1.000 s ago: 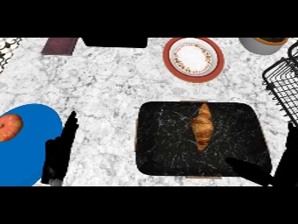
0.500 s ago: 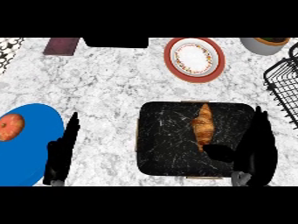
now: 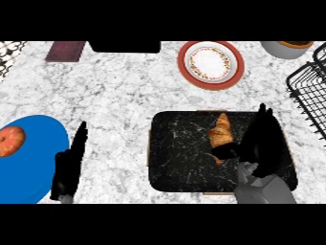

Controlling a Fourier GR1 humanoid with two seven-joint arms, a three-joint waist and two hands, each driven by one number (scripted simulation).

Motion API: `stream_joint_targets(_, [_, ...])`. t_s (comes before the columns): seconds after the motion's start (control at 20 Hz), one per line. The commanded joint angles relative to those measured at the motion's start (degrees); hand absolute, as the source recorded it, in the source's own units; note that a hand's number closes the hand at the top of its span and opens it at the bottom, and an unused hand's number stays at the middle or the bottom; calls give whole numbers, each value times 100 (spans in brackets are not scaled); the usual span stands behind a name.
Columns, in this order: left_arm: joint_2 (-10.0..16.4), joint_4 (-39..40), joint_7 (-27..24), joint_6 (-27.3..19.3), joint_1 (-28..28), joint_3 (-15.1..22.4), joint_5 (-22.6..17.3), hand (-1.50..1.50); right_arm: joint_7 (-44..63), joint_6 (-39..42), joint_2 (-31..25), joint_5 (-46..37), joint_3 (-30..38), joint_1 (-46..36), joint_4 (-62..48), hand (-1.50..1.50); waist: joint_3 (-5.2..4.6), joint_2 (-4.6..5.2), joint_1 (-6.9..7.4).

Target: Pick the croissant from the tray and place it in the tiered basket

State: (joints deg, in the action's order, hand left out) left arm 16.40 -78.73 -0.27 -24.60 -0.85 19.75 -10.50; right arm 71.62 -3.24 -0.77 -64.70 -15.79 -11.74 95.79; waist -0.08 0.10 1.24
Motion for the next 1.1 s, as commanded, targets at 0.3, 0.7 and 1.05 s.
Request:
stream_joint_targets(0.3, [-62,124,-68,105,-5,-86,-37,0,1360,947,75,605,467,-640,-963,-150,-3,0,-21])
stream_joint_targets(0.7, [128,112,-210,352,-210,-281,-162,0,1360,937,75,954,780,-1037,-1349,-150,-3,-24,-20])
stream_joint_targets(1.05, [-131,169,35,115,56,-184,19,0,1361,983,75,1214,972,-1530,-1933,-150,0,-15,-56])
